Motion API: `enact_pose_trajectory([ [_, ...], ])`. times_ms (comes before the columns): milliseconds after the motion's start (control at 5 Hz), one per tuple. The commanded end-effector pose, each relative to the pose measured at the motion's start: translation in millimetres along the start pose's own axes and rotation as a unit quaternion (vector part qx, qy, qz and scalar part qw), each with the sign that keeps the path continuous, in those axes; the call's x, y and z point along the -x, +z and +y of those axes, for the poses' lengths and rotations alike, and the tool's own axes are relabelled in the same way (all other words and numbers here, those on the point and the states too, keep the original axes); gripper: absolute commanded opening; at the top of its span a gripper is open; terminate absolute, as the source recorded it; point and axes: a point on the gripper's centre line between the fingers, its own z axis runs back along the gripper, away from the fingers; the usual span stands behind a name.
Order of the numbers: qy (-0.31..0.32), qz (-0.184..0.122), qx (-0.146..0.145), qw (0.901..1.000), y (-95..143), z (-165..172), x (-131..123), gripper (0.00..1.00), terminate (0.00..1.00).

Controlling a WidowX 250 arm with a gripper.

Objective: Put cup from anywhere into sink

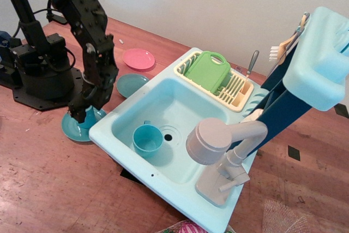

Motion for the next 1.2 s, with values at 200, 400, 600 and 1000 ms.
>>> enact_pose_trajectory([
  [200,-0.019,-0.015,-0.007,0.9997,-14.0,2.8,0.8,0.00,0.00],
  [400,-0.021,-0.019,-0.018,0.9994,-4.2,6.4,4.0,0.00,0.00],
  [600,-0.024,-0.024,-0.021,0.9992,-0.8,5.8,3.8,0.00,0.00],
  [1000,-0.048,-0.029,-0.079,0.9953,76.7,44.1,7.6,0.00,0.00],
])
